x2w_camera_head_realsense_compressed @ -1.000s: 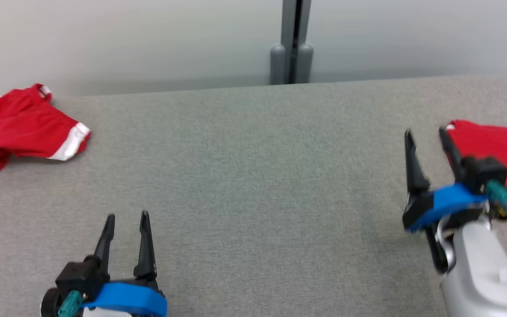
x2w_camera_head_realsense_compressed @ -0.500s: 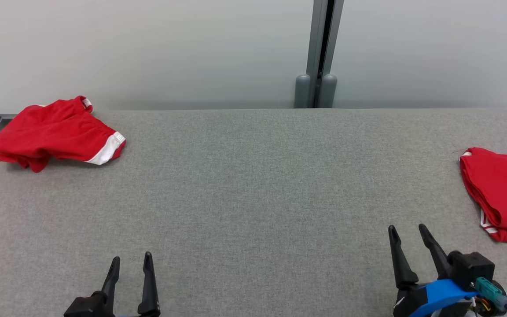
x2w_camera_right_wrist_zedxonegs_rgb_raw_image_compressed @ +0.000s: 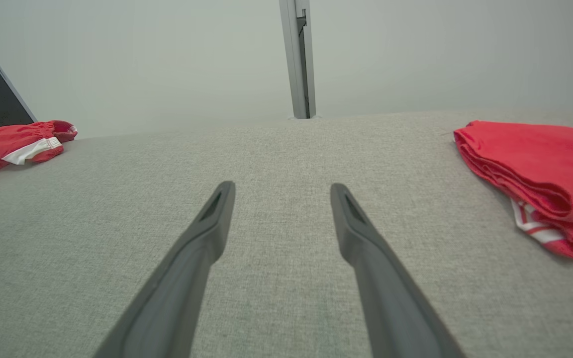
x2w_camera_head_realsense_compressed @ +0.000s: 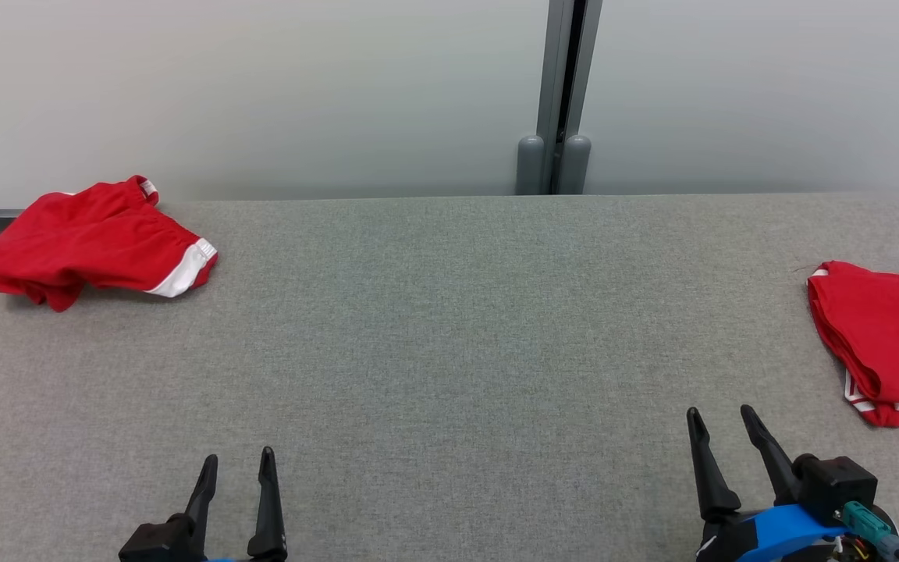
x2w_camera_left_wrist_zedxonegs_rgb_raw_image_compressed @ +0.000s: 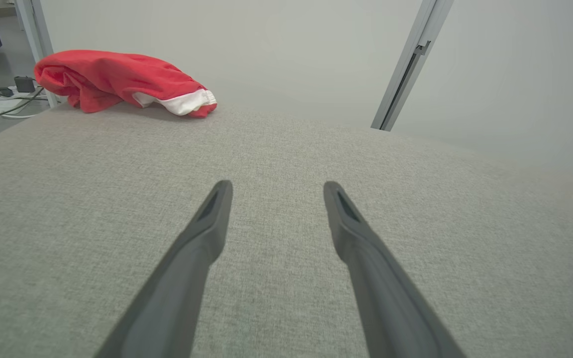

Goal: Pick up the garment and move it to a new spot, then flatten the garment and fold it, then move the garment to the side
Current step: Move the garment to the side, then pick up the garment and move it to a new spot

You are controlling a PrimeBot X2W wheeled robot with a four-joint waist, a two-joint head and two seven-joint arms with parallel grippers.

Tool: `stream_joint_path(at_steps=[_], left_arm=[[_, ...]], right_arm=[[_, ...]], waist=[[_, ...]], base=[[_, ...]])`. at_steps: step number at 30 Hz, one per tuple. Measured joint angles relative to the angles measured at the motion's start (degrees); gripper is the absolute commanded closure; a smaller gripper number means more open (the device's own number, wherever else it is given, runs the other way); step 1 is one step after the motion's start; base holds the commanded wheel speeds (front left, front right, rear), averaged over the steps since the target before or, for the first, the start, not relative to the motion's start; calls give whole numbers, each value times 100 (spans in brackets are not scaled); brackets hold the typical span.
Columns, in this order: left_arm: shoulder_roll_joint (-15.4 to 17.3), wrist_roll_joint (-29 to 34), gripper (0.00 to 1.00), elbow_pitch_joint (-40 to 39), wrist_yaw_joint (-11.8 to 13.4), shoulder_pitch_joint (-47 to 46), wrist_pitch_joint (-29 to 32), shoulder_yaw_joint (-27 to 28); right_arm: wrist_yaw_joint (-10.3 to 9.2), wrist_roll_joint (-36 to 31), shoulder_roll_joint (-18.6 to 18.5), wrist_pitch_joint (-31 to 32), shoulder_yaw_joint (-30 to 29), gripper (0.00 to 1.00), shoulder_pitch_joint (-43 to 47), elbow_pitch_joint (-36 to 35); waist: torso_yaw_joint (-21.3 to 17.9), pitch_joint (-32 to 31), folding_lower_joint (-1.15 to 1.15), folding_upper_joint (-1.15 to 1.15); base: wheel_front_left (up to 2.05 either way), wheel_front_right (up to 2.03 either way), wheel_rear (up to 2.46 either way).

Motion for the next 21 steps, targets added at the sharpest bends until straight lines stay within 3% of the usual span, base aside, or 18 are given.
stream_joint_path(at_steps=[11,21], left_arm=[[-22,25,0,46,-40,-38,0,-9],[-9,99,0,44,-48,-58,-1,-25]], right_arm=[[0,-33,-1,-2,-24,0,64,-51],[0,-60,-3,-5,-9,0,161,-110]], waist=[[170,-49,0,0],[1175,-271,0,0]], base=[[0,0,0],[0,0,0]])
